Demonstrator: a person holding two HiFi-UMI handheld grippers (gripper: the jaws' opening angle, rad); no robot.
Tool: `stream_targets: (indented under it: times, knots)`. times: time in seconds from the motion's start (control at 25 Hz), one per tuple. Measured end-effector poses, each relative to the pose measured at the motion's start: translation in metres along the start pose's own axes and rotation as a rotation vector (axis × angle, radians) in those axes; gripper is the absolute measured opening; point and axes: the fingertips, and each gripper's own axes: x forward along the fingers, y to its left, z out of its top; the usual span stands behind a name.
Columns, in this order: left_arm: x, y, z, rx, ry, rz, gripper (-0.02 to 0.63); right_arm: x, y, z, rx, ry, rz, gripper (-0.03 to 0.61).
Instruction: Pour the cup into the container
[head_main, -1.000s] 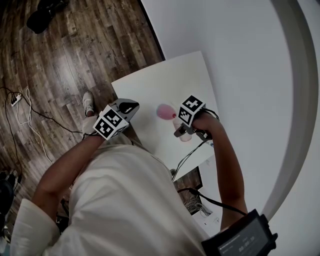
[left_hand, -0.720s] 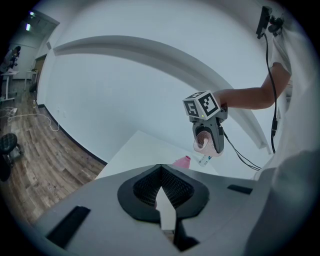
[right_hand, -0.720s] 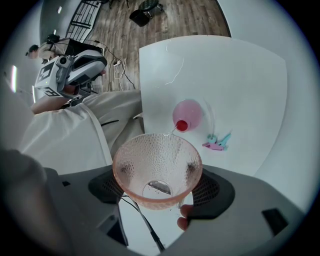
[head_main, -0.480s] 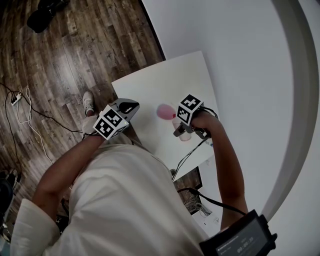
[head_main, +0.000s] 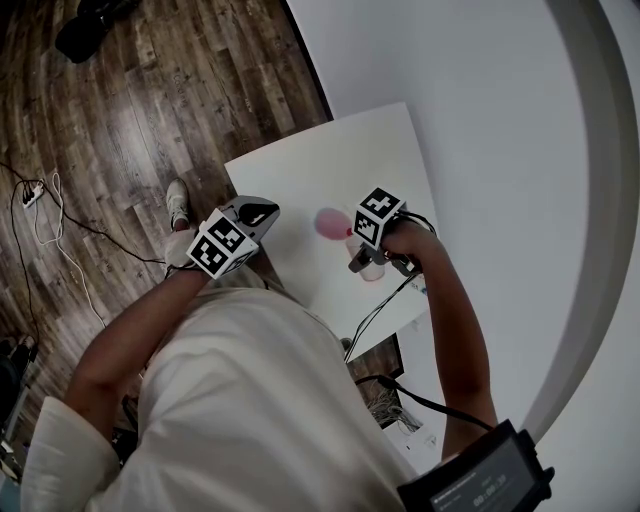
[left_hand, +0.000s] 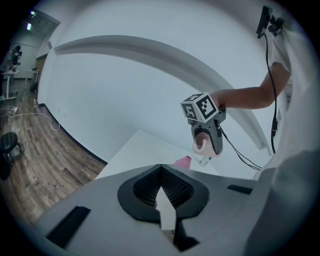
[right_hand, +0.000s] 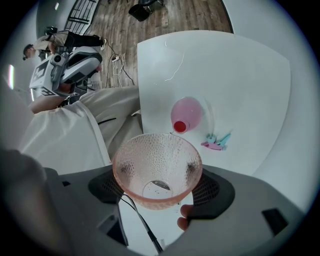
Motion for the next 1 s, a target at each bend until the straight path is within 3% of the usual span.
stream_targets:
  times: [1.0]
  knots:
    - [0.001,-0.009,0.005,0.039,0.032,-0.020,0.009,0.001,-0.017,0.007,-0.057,0.137,-0.037,0.380]
